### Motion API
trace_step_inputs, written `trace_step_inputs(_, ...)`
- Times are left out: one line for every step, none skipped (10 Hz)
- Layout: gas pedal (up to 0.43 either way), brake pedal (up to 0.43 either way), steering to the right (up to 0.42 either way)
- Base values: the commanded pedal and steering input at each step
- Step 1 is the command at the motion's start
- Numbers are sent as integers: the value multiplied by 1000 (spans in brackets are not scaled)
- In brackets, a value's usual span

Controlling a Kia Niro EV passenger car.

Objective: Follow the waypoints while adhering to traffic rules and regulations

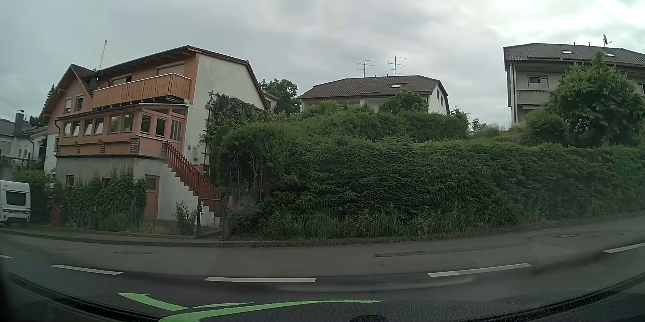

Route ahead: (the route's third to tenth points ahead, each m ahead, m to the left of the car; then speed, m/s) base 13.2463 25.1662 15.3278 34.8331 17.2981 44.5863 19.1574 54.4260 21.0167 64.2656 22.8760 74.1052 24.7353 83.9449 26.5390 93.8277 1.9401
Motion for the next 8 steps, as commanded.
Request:
trace_step_inputs(110, 0, -84)
trace_step_inputs(118, 0, -115)
trace_step_inputs(177, 0, -148)
trace_step_inputs(248, 0, -182)
trace_step_inputs(260, 0, -223)
trace_step_inputs(287, 0, -254)
trace_step_inputs(311, 0, -288)
trace_step_inputs(319, 0, -324)
